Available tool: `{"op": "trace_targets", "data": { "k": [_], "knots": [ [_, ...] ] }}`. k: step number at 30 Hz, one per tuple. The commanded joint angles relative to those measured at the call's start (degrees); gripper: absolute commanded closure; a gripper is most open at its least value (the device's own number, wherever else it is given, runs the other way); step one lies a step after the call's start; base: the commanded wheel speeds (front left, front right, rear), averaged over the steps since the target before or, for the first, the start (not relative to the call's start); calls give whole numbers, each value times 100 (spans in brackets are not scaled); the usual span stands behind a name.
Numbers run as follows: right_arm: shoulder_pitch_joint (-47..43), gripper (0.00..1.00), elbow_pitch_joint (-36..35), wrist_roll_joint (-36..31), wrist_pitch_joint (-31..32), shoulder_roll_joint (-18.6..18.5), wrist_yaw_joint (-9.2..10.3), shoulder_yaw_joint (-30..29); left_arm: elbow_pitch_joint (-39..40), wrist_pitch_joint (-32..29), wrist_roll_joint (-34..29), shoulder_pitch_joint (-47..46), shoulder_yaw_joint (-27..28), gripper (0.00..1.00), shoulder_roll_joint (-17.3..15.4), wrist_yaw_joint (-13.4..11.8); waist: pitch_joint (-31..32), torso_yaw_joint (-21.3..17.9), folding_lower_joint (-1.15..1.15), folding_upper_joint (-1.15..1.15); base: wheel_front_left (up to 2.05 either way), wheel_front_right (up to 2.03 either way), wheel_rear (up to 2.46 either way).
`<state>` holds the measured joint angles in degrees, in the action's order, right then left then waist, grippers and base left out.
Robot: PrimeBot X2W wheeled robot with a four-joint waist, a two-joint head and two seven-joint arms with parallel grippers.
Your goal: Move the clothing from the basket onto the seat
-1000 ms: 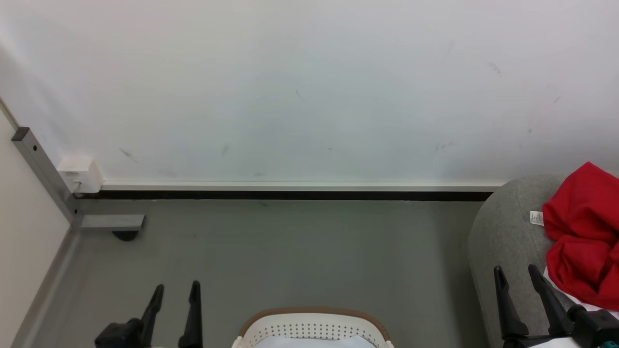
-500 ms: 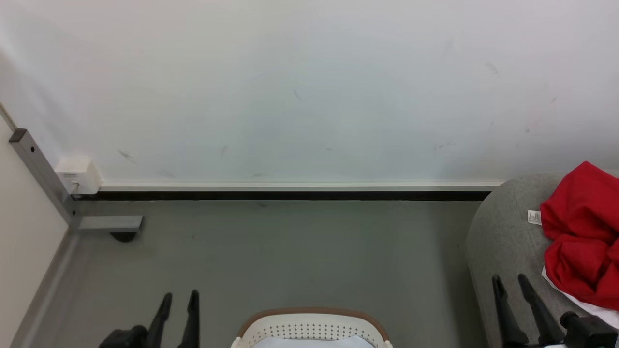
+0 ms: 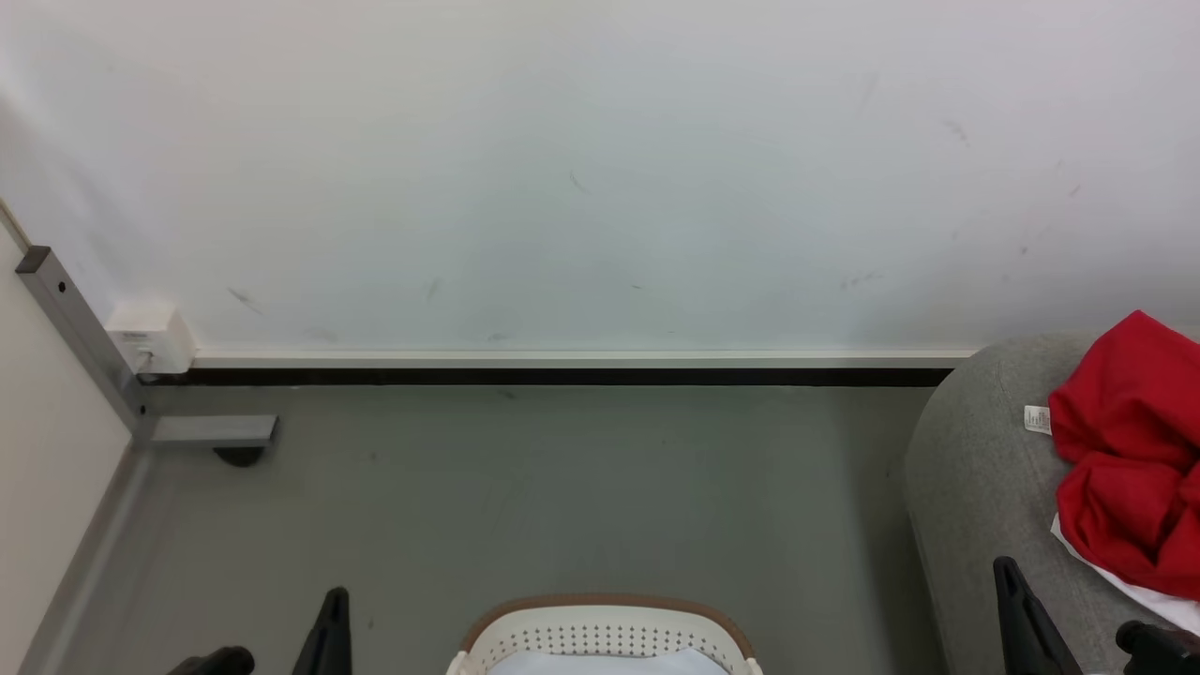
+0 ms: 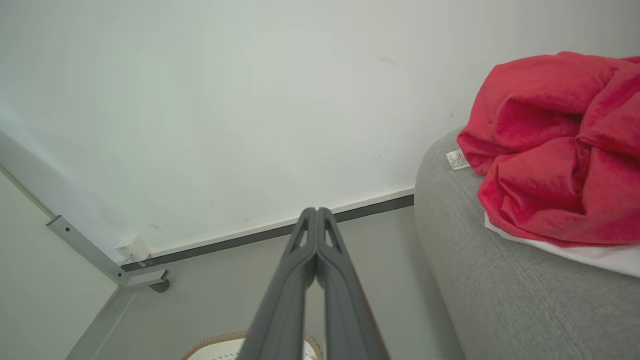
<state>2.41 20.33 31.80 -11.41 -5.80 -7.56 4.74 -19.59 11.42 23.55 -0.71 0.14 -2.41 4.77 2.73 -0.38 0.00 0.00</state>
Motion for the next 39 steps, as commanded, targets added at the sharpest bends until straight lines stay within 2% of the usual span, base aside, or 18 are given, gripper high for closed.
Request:
{"op": "trace_targets", "data": {
  "k": [1,17,39],
  "knots": [
    [158,100,-119,216,52,-27,1,-75,125,-49,270,-153,52,100,-21,29,-3,2,0,0,0,0,0],
    [223,100,-235,1499,432,43,3,-304,236,-419,1722,-247,170,100,-30,84,-43,7,0,0,0,0,0],
    [308,100,-358,2875,844,116,5,-560,332,-840,3273,-364,315,100,-41,142,-94,14,0,0,0,0,0]
  ]
}}
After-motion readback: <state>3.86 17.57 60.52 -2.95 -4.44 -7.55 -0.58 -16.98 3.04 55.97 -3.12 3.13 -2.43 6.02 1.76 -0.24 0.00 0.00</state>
